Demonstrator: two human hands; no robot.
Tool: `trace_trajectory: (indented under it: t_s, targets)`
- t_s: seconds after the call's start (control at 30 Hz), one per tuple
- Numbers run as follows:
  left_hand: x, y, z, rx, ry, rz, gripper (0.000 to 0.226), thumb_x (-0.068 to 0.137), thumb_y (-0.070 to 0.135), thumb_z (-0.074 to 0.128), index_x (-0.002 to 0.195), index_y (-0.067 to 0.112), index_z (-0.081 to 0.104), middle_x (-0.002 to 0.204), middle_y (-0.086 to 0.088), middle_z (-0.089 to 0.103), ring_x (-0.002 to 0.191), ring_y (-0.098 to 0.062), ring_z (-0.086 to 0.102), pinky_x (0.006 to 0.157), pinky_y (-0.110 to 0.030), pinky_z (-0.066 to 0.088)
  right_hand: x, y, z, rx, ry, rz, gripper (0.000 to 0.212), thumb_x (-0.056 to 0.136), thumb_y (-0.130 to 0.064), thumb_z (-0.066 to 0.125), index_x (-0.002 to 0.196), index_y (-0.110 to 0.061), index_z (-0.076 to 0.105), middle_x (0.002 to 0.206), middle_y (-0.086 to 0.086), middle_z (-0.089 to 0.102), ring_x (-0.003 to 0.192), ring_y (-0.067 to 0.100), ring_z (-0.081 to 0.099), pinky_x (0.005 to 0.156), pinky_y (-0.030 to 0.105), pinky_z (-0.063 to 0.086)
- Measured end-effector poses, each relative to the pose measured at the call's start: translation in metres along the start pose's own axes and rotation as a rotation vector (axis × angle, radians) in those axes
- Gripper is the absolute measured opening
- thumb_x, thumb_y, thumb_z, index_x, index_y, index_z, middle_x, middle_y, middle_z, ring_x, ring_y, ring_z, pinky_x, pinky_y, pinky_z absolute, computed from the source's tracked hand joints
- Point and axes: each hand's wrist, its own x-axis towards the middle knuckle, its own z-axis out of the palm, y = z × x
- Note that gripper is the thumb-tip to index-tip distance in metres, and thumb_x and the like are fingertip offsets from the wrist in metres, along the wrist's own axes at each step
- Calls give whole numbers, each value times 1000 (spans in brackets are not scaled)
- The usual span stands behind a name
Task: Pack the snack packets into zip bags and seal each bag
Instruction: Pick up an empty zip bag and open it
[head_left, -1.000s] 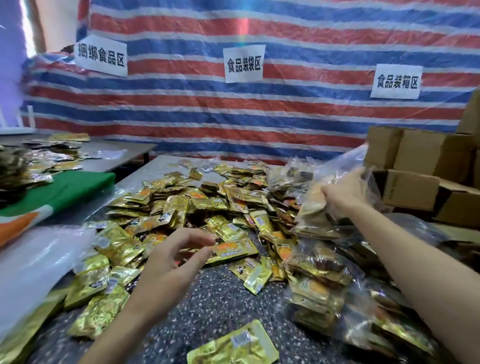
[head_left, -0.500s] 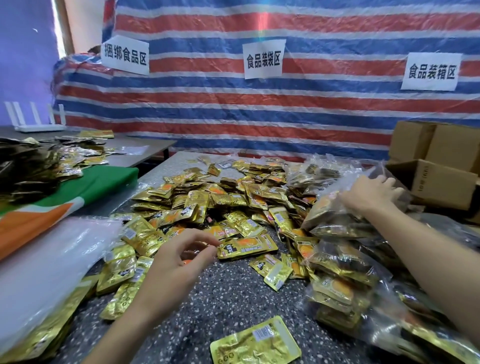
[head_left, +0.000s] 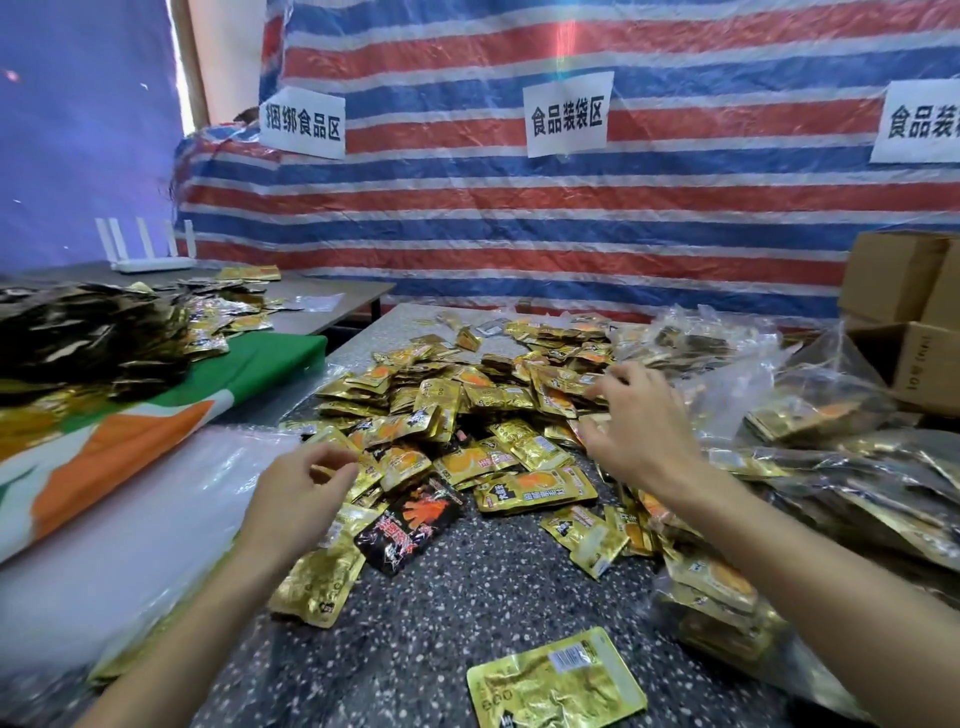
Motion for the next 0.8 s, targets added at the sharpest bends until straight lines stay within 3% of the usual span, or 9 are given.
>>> trace_trajectory:
  t_s: [0.1,0.17,0.27,0.4,0.5,0.6,0.7,0.8]
  targets:
    - [16,-26,-12,315,26,-116,6,93,34,65,94,31,70,112,3,70,99,-22,62,78,-35,47,-15,-12,15,136,-63,-57,25,92,-35,61,113,-24,65,127,-1,53,119,18,49,102,41,40]
    - [24,-45,-18,548,31,-216,26,93,37,61,111,22,70,123,-5,66,114,-31,57,84,-38,46,-24,-17,22,209,-121,-64,18,92,-34,59,107,-25,65,114,-4,55,102,13,54,86,36,49]
    - [25,-63,-25,744,-37,-358,30,95,43,55,100,15,64,117,-11,65,114,-35,54,84,-37,43,-35,-19,31,284,-203,-47,8,93,-31,59,96,-27,64,95,-11,61,84,10,58,70,34,52]
    - [23,-73,-30,742,61,-362,11,86,17,57,79,14,64,93,-11,69,93,-34,59,72,-34,42,-48,-13,44,310,-316,20,4,93,-31,59,93,-32,63,81,-14,65,73,4,62,66,32,53]
    - [23,-73,-33,687,111,-382,15,87,16,54,75,12,62,83,-10,64,79,-33,57,68,-34,40,-55,-9,49,359,-337,58,4,92,-29,60,91,-33,62,84,-13,65,74,3,61,70,33,55]
    - [27,-64,-37,643,101,-427,14,84,12,53,71,10,56,81,-14,64,74,-32,56,65,-32,36,-60,-9,52,410,-346,90,7,91,-27,62,89,-34,63,86,-13,66,79,5,63,79,40,57]
    - [28,-53,-40,612,161,-365,13,77,4,54,66,8,61,83,-20,68,75,-36,60,63,-31,35,-63,-12,55,424,-355,81,8,91,-27,63,89,-34,63,88,-13,66,81,5,63,80,40,57]
    - [24,-38,-39,575,232,-279,10,81,10,64,71,12,67,82,-11,69,80,-35,60,67,-34,41,-63,-16,56,459,-364,60,8,92,-23,62,92,-31,65,89,-13,66,83,4,63,82,37,58]
